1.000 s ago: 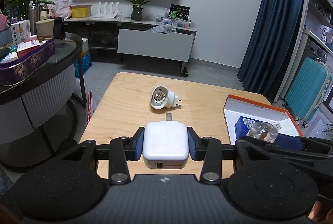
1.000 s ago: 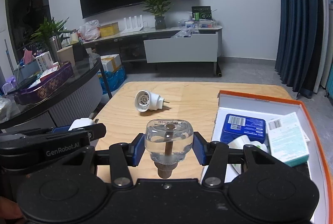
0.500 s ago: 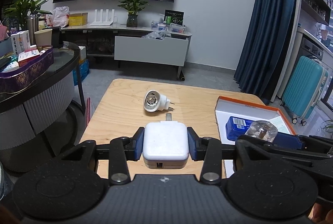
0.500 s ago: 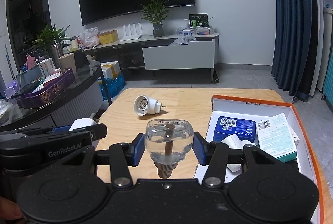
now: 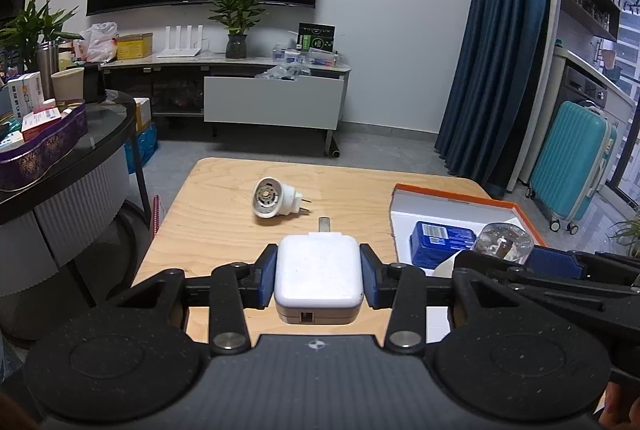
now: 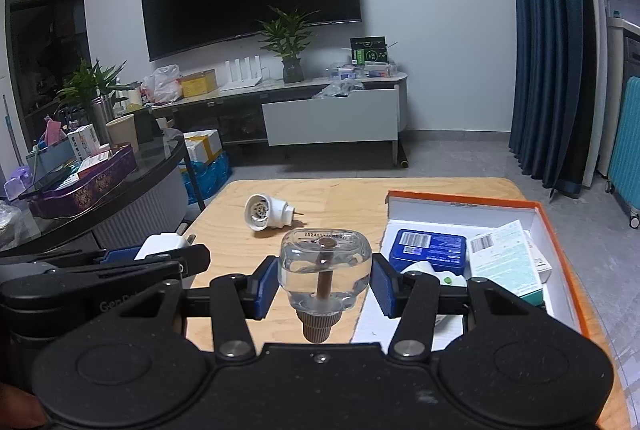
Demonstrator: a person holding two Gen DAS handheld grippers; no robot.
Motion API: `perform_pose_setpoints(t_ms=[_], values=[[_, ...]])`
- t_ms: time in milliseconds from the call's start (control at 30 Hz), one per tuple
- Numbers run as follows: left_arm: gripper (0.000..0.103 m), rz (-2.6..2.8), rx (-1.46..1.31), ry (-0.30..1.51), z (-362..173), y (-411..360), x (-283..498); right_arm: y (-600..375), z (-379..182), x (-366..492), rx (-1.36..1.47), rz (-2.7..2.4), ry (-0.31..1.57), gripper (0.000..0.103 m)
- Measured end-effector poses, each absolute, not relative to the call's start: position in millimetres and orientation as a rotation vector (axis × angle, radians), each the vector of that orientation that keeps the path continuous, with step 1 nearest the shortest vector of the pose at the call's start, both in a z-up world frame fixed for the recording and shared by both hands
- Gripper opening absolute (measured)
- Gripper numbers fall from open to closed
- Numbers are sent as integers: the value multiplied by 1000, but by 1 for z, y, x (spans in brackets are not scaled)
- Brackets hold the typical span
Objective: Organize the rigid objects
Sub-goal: 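Carry the white charger and glass bottle into the tray with both tools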
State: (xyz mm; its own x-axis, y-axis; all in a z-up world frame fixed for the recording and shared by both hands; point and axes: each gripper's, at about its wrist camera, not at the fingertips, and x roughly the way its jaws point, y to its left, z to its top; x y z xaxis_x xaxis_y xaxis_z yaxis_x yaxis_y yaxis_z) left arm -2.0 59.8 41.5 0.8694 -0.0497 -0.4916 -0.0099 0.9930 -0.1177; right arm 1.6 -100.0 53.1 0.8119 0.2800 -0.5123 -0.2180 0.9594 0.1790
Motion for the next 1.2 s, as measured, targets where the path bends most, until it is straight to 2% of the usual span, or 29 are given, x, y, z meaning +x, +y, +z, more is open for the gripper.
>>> perform_pose_setpoints(t_ms=[1200], values=[[42, -149, -68, 526, 44, 15, 0, -155, 55, -20, 140, 140, 539, 60]])
